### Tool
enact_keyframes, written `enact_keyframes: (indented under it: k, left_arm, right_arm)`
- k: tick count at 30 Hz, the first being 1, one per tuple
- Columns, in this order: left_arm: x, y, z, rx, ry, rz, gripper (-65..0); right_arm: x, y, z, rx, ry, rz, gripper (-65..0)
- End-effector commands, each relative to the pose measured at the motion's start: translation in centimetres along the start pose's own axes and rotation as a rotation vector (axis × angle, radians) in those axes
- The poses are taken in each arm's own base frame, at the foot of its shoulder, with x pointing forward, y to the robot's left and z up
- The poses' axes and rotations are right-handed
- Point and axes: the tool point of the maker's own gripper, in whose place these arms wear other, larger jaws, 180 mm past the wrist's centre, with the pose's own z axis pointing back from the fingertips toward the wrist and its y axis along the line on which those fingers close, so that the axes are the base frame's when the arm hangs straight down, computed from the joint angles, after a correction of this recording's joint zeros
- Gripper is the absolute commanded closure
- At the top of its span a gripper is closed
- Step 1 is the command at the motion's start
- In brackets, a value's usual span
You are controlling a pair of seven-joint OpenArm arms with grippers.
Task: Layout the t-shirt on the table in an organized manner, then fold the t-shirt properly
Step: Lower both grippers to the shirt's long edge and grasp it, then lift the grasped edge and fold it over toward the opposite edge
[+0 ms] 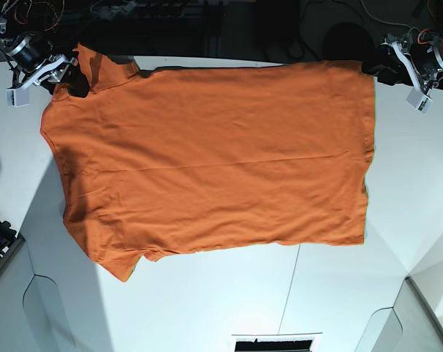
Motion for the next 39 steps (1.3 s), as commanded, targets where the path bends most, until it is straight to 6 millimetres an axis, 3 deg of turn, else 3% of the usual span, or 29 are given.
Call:
enact_keyframes:
  k: [1,5,11,20,21,23,24,26,28,29,34,39]
  left_arm:
    - [0.7,0.2,0.4,0.006,-0.016,-0.020,-38.2]
    - [0.4,-0.4,0.0,-0.015,-0.006,-0.020,-38.2]
    - [-0.2,-2.8,-1.9,-0.091,0.020,-0.045,-38.2]
    - [1.3,-2.7,-2.5,-0.085,0.004,-0.085,-37.6]
    - [1.2,-2.7,-2.5,-0.085,0.005,-0.085,-35.0]
    - [1.2,-2.7,-2.5,-0.085,0.005,-0.085,-22.9]
    - [1.2,-2.7,-2.5,-0.085,0.004,-0.085,-15.6]
    - [1.5,-2.7,-2.5,-0.082,-0.012,-0.088,-3.1]
    - [1.9,-2.3,-2.5,-0.060,-0.030,-0.109,0.0]
    - [2.1,-2.0,-2.5,-0.046,-0.042,-0.125,0.0]
    - [2.7,-1.5,-2.1,-0.027,-0.052,-0.153,0.0]
    - [4.4,-1.0,-1.0,-0.002,-0.098,-0.167,0.0]
  right_arm:
    - [-0.7,-0.5,0.2,-0.023,0.043,0.020,-37.7]
    - [-0.7,-0.5,0.2,-0.023,0.044,0.020,-37.7]
    - [-0.7,-0.4,0.2,-0.021,0.043,0.018,-37.5]
    - [-0.7,-0.4,0.2,-0.021,0.042,0.018,-37.5]
    - [-0.7,-0.4,0.2,-0.021,0.042,0.018,-37.5]
    - [-0.6,-0.4,0.2,-0.021,0.038,0.019,-36.8]
    - [-0.5,-0.4,0.2,-0.021,0.035,0.018,-34.4]
    - [-0.5,-0.4,0.2,-0.021,0.035,0.018,-22.5]
    - [-0.5,-0.4,0.2,-0.021,0.034,0.019,-4.3]
    - [-0.5,-0.5,0.2,-0.021,0.032,0.019,0.0]
    - [-0.1,-0.6,0.5,-0.026,0.021,0.026,0.0]
    - [2.1,-0.7,1.7,-0.018,-0.064,0.017,0.0]
